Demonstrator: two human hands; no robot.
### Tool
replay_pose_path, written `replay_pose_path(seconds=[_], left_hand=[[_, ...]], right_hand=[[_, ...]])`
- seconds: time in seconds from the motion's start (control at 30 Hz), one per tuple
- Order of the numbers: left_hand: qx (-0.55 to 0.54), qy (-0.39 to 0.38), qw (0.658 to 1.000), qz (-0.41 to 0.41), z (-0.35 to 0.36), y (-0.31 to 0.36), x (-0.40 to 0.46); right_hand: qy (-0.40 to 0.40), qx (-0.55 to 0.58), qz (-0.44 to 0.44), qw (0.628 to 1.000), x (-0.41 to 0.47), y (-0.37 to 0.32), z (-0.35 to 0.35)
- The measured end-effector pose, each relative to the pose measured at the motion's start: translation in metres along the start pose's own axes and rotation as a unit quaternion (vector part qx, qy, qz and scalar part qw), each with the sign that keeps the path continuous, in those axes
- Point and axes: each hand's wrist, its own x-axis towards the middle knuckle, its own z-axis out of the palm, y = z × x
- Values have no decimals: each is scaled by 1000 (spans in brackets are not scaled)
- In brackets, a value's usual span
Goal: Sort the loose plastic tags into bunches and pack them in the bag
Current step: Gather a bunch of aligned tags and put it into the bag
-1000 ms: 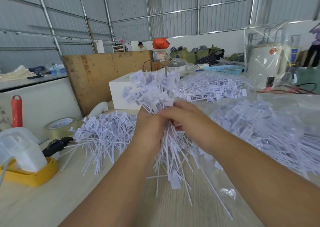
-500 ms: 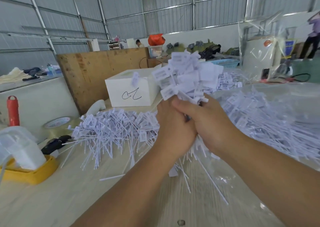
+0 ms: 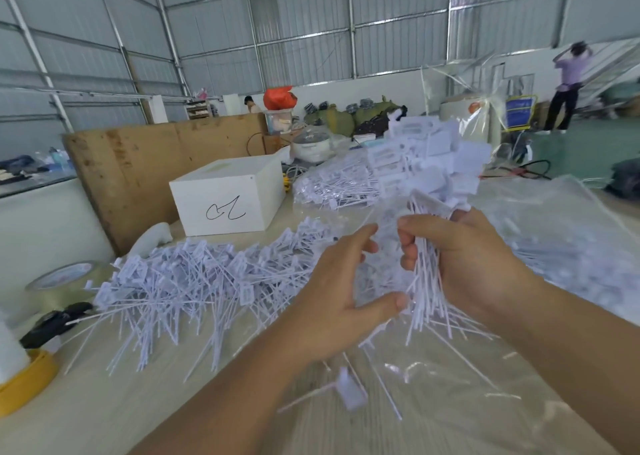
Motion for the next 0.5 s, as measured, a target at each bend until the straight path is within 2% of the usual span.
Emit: replay_pose_path(seconds=[0.23,0.4,0.5], left_hand=[[49,14,998,-31,3,-9,4],[77,25,996,-35,6,-12,5],[97,43,994,-22,10,-12,6]], right_hand=[[-46,5,52,998,-10,13,-18],[-100,-51,-1,994,-14,13,-15],[-96,-43,-20,994,-13,11,-14]])
